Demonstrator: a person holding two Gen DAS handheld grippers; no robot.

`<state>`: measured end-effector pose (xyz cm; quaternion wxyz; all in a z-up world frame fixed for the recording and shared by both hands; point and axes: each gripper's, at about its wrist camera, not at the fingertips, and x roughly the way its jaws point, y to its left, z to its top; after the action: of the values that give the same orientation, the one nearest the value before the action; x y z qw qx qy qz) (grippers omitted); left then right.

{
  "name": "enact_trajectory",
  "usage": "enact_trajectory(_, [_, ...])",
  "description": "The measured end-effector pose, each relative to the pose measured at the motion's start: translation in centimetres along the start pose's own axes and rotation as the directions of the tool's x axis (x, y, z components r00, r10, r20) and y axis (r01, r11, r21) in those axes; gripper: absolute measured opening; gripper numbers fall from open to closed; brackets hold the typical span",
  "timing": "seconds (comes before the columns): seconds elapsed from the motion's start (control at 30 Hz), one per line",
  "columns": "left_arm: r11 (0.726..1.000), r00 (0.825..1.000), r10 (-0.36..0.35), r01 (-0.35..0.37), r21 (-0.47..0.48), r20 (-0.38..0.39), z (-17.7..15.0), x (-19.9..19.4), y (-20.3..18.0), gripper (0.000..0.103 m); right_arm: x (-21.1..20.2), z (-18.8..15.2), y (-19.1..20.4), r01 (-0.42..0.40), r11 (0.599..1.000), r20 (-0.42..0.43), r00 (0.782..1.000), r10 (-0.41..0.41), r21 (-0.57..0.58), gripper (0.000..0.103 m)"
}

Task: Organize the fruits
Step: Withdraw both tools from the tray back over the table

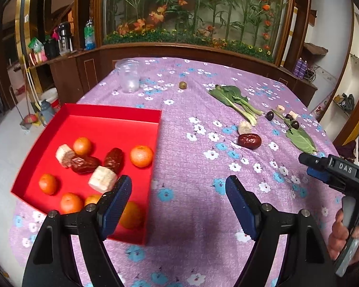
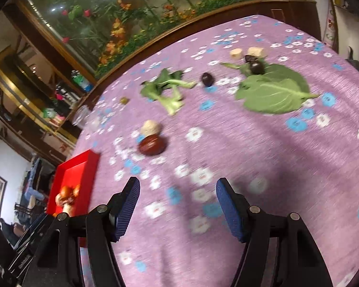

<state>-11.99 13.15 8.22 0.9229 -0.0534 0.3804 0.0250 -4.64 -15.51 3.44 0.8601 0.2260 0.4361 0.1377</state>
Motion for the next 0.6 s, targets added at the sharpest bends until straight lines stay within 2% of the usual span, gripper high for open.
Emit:
enact_trajectory(0.1, [1.0,1.0,-0.008,0.008,-0.002,-0.017,0.1,1.1,-0.3,0.08,0.4,1.5,-0.7,0.016,1.0,-0.011,1.0,-0.016,-0.001,0.071])
enact_trajectory(0.23, [1.0,0.999,-0.018,0.018,0.011,-0.034,0.2,2.1,-1.0,0.08,1.9,3.0,0.4,0.014,0.998,-0.04,0.999,-0.016,-0.057,0.071])
enact_trajectory(0.4, [1.0,0.999,-0.017,0.018,0.023,-0.045,0.2,2.8,-1.0,0.08,5.4,3.5,3.0,0.0,0.993,-0.097,0.995,-0.012,-0.119,0.071])
enact_trajectory(0.6, [1.0,0.999,-0.021,0.02,-0.007,-0.051,0.4,3.4,-0.2,0.08,8.8,3.5,5.3,0.027,0.983,-0.101,0.994,-0.047,-0.183,0.071])
